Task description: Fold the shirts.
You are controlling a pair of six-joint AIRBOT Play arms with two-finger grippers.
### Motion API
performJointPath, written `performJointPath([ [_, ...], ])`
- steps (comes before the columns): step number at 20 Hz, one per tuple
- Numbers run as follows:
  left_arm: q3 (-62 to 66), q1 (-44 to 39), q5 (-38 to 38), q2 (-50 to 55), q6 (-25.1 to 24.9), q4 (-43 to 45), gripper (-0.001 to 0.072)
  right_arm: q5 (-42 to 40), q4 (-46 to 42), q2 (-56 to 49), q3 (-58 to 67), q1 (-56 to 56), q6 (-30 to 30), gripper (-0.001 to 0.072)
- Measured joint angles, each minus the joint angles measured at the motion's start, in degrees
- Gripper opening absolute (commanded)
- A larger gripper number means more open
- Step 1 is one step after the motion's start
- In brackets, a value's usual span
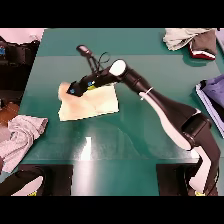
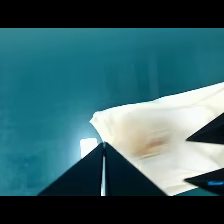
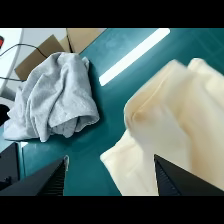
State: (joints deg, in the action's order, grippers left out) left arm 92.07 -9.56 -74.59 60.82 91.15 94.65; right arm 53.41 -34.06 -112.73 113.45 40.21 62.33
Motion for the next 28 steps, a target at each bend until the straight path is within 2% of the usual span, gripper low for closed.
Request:
performJointPath([
  [3,0.0,0.0,-0.8,-0.2,0.0,-0.2,0.0022,3.1,-1.2,-1.3,2.2,0.1,-0.5,0.0620],
  [4,0.0,0.0,-1.0,-0.3,0.0,-0.2,0.0022,5.6,-1.8,-1.3,2.7,-0.8,-0.3,0.0577],
  [6,0.0,0.1,-1.2,-0.3,0.0,-0.2,0.0022,11.4,-2.7,-0.5,1.6,-3.8,0.3,0.0571],
  [11,0.0,0.1,-1.3,-0.3,0.0,-0.3,0.0022,19.9,-3.4,5.0,-9.5,-16.0,2.0,0.0556],
  [15,0.0,0.1,-1.2,-0.3,0.0,-0.5,0.0022,19.6,-3.4,8.6,-20.6,-24.6,4.6,0.0564],
  [17,0.0,0.1,-0.8,-0.3,0.0,-0.6,0.0022,18.3,-3.0,8.7,-24.5,-26.9,5.6,0.0659],
  [22,0.0,0.1,0.0,-0.3,0.0,-0.6,0.0023,15.8,3.5,5.1,-28.5,-26.4,6.4,0.0658],
  [26,0.0,0.1,0.3,-0.3,-0.1,-0.6,0.0023,13.5,6.6,1.3,-26.4,-22.1,7.2,0.0652],
  [27,0.0,0.1,0.2,-0.3,-0.1,-0.6,0.0023,13.1,6.9,0.4,-25.3,-20.9,7.5,0.0602],
  [28,0.0,0.1,0.2,-0.3,-0.1,-0.6,0.0023,12.5,7.1,-0.6,-23.9,-19.6,7.8,0.0485],
])
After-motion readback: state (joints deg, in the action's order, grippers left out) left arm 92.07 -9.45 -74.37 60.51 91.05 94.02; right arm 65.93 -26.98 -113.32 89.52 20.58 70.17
